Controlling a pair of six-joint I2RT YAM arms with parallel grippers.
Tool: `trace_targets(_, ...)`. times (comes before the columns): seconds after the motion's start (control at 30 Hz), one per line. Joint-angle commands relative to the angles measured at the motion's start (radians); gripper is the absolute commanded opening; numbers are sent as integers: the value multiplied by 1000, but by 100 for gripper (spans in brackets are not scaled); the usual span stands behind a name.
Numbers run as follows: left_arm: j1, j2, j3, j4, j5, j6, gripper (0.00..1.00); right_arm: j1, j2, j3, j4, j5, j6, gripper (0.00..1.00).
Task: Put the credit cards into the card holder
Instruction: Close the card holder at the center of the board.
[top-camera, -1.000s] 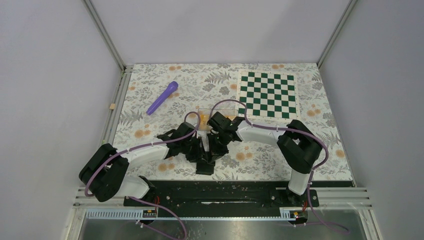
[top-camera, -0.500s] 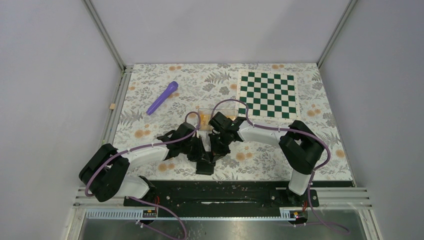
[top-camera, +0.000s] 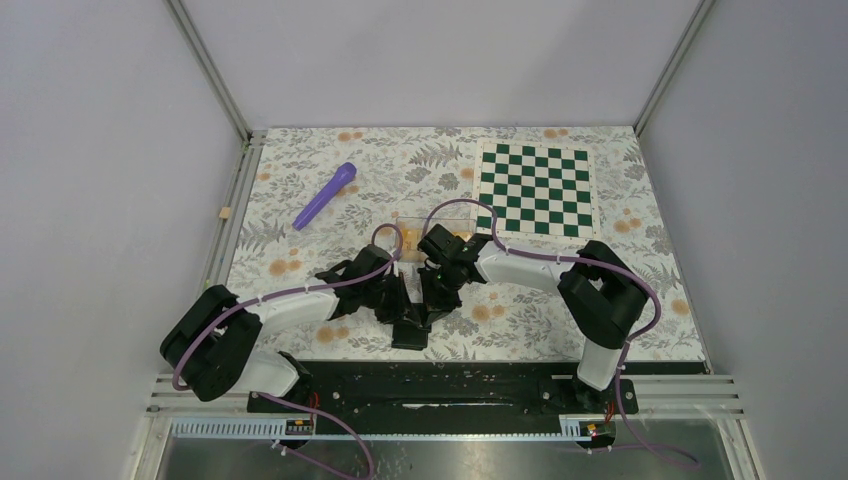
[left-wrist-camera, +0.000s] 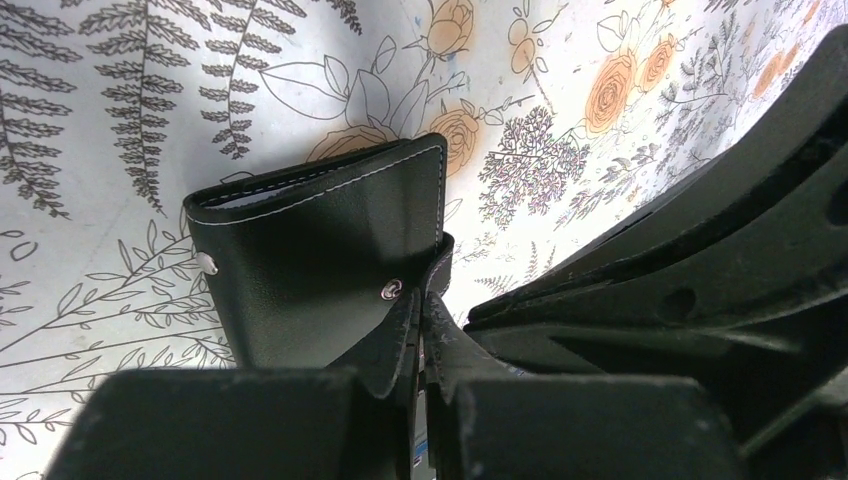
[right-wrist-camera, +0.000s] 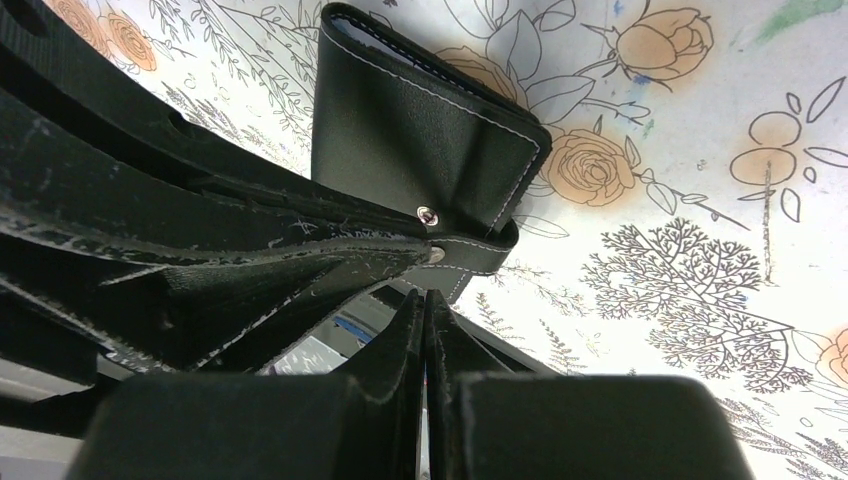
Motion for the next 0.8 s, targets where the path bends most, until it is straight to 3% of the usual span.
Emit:
trace_targets(0.0,4,-19,17,-8,-6,33,0,-9,-14,11,-29,25,-18,0)
trace_targets(0.27,4,-26,61,-108,-54,96,0,-8,0,26,-29,17,-25,0)
trace_targets(0.77,3,-17,106,-112,-37,145,0,-8,33,58,-28,1,-35,0)
